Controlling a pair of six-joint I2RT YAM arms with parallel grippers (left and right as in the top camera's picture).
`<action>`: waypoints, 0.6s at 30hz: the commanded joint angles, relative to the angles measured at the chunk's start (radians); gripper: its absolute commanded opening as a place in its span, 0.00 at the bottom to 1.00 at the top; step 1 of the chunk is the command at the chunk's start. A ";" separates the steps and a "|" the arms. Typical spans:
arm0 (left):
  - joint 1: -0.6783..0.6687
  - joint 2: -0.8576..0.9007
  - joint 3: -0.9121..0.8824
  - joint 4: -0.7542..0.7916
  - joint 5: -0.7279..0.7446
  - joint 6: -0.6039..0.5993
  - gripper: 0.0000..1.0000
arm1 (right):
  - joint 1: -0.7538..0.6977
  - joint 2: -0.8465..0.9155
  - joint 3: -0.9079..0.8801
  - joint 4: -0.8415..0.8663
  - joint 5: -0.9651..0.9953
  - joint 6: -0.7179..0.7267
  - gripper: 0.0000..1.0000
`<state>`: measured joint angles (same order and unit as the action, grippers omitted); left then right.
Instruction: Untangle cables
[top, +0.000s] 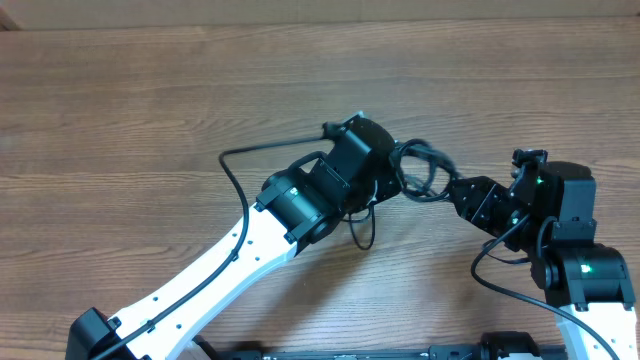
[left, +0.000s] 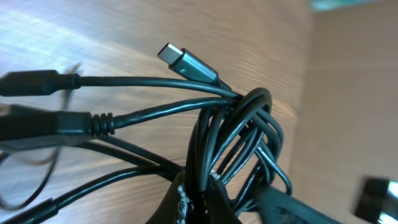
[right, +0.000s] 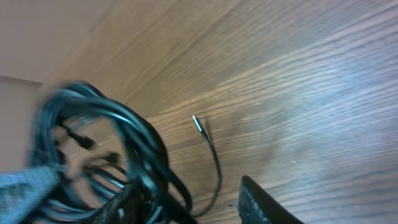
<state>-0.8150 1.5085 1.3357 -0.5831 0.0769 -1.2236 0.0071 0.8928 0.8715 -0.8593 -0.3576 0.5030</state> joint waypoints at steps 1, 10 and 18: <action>0.029 0.002 0.024 -0.048 -0.036 -0.172 0.04 | -0.002 -0.007 0.016 0.023 -0.066 -0.002 0.42; 0.139 0.002 0.024 -0.048 0.217 -0.193 0.04 | -0.002 -0.007 0.016 0.069 -0.182 -0.006 0.33; 0.156 0.002 0.024 -0.005 0.332 -0.191 0.04 | -0.002 -0.007 0.016 0.169 -0.439 -0.063 0.31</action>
<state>-0.6590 1.5085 1.3357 -0.6212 0.3141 -1.4059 0.0071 0.8928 0.8715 -0.7109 -0.6495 0.4774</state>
